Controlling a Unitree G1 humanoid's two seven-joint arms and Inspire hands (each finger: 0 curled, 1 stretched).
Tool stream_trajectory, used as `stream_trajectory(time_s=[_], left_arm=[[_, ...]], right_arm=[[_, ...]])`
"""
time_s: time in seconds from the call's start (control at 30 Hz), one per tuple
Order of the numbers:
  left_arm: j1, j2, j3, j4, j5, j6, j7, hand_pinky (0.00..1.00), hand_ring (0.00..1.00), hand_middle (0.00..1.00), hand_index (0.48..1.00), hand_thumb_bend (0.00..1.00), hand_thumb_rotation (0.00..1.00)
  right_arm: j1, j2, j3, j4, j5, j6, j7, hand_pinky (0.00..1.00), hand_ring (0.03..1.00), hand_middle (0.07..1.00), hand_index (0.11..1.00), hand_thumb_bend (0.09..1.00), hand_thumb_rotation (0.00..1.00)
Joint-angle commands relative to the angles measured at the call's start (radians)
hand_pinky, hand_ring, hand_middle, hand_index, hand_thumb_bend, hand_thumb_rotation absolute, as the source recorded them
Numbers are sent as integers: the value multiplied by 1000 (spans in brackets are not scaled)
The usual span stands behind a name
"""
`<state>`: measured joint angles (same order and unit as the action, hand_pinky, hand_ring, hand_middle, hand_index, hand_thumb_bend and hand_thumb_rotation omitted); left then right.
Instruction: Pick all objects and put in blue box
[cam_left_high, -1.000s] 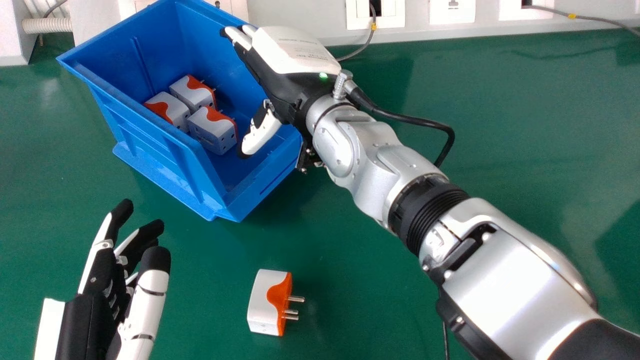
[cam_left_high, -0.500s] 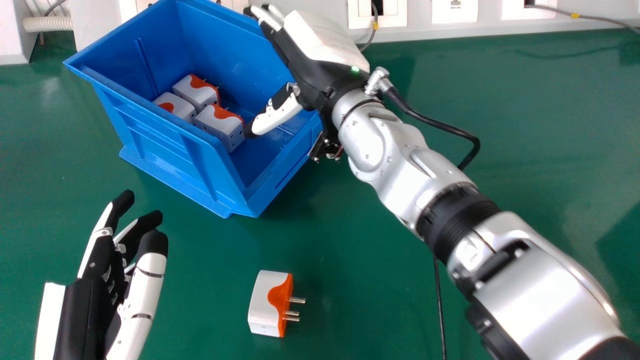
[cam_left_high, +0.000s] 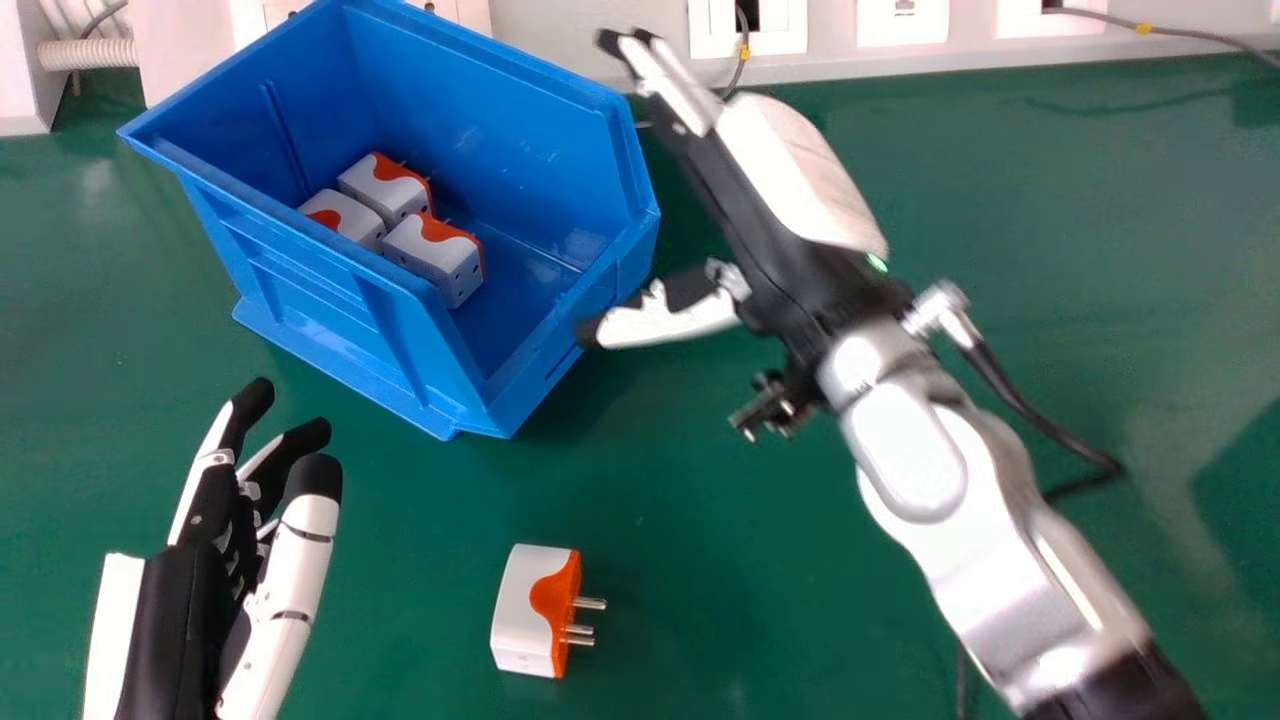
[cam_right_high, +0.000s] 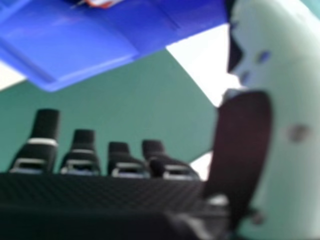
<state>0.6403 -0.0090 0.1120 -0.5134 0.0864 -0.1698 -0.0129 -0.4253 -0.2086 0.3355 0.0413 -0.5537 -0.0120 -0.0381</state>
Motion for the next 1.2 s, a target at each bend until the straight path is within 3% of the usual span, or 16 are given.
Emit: stream_trajectory(time_s=[0.0,0.23,0.37,0.53,0.83,1.17], left_arm=[[0,22,28,1,-4,-29,2,794,862,850,925,485,796],[-4,23,29,-11,-2,-15,5,798,866,852,927,472,797],[2,19,20,-32,8,-3,11,802,869,853,926,463,801],[1,20,22,-45,15,10,16,804,870,852,924,451,805],[7,20,22,-55,17,9,20,805,868,848,923,434,809],[10,24,27,-62,15,8,18,805,867,846,923,453,812]], right_arm=[[129,-34,-55,-279,-21,-14,3,841,961,995,960,686,91],[362,-66,-75,-428,-72,-59,-34,843,963,988,958,668,154],[486,-70,-68,-448,-95,-104,-60,842,962,984,957,654,191],[600,-60,-47,-435,-123,-120,-68,835,956,978,954,641,217],[766,-56,-10,-505,-161,-74,1,836,953,977,947,618,224],[812,-36,15,-507,-197,-61,13,836,951,971,936,605,264]])
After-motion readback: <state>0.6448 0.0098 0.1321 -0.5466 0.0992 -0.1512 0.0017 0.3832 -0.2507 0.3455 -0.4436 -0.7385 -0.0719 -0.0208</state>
